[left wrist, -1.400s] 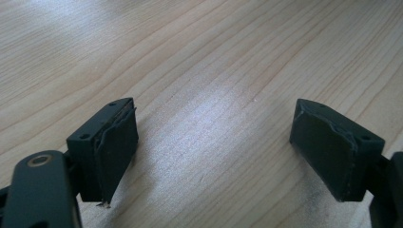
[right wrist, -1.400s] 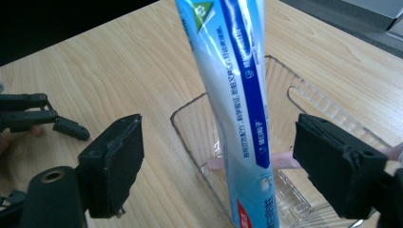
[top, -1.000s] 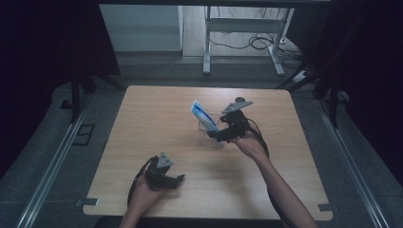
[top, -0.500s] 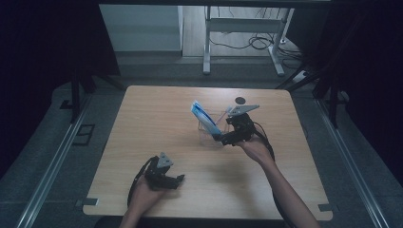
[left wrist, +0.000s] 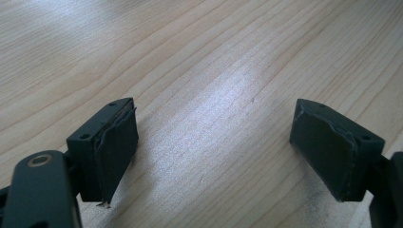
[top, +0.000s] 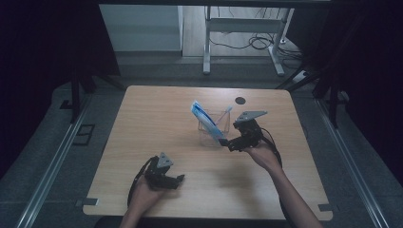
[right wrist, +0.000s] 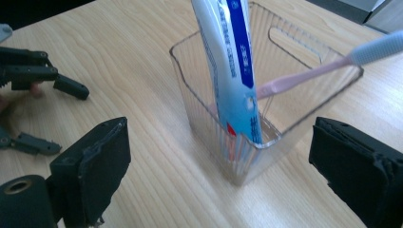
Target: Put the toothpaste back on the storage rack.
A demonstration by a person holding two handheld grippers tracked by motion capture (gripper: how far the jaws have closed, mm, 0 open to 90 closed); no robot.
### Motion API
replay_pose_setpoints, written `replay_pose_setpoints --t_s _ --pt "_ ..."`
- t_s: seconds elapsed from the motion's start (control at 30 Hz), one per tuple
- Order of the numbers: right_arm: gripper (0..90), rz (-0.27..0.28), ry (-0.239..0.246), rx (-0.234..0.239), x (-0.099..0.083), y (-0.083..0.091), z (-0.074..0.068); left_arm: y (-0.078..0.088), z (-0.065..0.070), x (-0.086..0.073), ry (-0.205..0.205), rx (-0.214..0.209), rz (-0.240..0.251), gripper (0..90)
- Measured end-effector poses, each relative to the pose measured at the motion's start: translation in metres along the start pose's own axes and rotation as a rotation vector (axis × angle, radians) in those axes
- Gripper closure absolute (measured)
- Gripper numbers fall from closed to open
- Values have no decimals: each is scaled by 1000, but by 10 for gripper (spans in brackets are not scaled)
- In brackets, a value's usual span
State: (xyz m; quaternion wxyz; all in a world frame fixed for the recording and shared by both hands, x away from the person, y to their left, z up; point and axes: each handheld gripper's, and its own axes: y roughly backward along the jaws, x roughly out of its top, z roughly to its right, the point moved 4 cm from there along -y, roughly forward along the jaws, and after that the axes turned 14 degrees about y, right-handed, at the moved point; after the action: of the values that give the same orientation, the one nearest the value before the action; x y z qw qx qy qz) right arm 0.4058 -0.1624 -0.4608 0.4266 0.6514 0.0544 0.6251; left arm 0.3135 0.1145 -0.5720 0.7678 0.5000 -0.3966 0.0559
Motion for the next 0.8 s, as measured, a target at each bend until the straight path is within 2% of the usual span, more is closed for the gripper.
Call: replay_pose_setpoints --t_s 0.8 --pt "51 -38 -10 -30 -46 26 -13 0 0 0 3 -1 3 164"
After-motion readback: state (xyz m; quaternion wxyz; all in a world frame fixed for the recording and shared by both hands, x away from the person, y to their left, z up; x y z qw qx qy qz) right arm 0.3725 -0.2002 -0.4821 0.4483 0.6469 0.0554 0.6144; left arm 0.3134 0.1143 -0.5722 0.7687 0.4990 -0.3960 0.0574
